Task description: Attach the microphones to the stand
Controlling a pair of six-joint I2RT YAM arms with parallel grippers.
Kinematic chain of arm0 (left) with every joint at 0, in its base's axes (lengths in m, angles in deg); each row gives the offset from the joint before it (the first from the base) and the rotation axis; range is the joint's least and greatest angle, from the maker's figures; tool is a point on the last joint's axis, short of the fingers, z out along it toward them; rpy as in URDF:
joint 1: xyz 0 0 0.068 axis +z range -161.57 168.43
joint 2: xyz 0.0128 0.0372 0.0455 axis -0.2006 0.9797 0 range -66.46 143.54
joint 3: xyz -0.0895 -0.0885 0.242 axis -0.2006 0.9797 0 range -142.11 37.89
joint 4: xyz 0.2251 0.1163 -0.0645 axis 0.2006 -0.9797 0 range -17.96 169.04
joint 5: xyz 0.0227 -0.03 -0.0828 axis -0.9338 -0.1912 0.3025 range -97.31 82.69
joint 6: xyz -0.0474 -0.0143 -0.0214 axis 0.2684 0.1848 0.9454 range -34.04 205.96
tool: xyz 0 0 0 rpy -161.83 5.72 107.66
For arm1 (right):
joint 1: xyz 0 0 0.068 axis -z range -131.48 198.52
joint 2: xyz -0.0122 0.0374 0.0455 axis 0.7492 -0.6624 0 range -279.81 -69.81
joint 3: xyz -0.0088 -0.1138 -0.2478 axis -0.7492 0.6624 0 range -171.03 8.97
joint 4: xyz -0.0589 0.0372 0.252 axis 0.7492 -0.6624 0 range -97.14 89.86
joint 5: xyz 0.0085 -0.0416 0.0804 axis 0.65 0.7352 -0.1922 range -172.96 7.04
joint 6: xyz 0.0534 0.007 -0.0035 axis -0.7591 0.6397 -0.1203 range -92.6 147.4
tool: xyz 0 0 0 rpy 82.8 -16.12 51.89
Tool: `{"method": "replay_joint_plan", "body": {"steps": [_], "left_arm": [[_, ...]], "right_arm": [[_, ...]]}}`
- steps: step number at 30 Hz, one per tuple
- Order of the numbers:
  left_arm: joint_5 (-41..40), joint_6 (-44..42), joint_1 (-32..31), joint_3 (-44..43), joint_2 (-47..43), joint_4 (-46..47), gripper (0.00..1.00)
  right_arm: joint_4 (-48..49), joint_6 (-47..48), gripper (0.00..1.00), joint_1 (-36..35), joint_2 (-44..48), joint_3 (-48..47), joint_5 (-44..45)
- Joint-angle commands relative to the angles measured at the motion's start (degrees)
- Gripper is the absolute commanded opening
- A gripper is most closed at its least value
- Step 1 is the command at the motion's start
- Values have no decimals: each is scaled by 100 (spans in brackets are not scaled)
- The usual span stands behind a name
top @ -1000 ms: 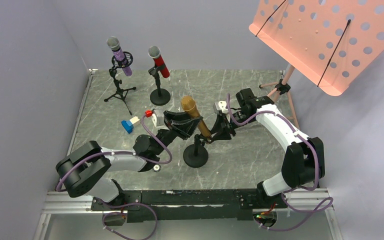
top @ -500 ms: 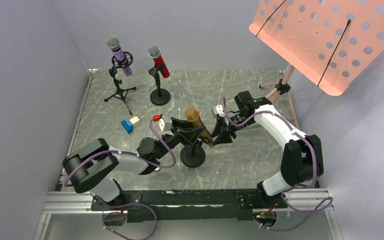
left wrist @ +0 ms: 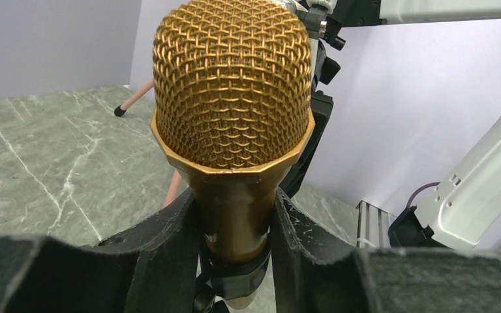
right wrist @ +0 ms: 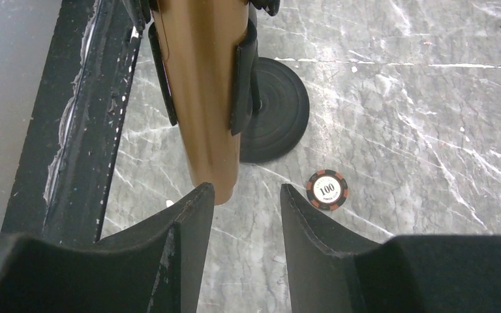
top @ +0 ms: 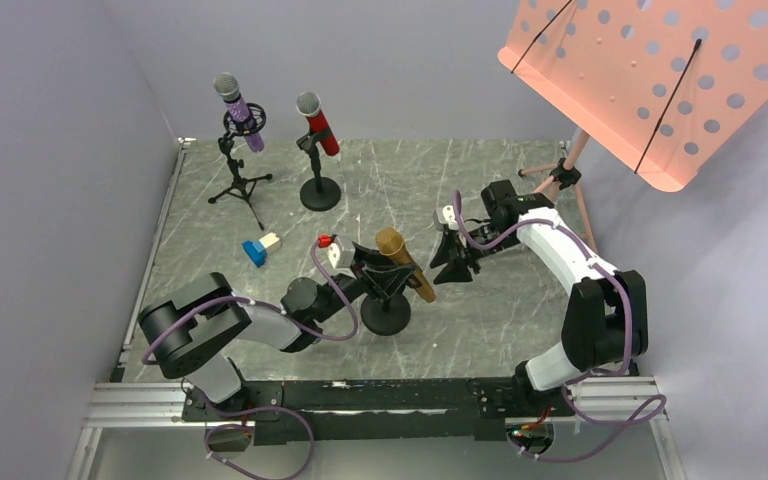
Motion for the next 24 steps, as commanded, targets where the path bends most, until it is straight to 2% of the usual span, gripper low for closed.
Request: {"method": "replay_joint_plan", "body": {"steps": [1,7,9,11,12,14,15,17,21,24], "left_arm": [[-24,-155,19,288,388,610,0],[-59,-151,19,318,424,608,0],[-120,-111,19,354,383,608,5],[-269,-58,19,396,274,603,18],[-359,-43,19,424,199,602,28],[-486,-45,14,477,29,598,56],[-492,-72,18,503,-71,595,61],[-493,-136,19,529,-251,549,80],[-493,-305,19,476,-629,67,97],[-459,-433,19,526,-885,-113,99]], "right_arm": [[-54,262,47,77,156,-29,-183],[-93,304,48,97,140,-29,-201],[-98,306,48,98,141,-29,-204],[-99,313,48,97,136,-26,-212],[-107,322,48,104,136,-28,-227],[-138,337,48,105,131,-37,-243],[-142,345,48,106,121,-42,-251],[-165,362,48,115,113,-46,-251],[-176,383,48,122,102,-38,-261],[-192,394,48,132,104,-37,-265]]}}
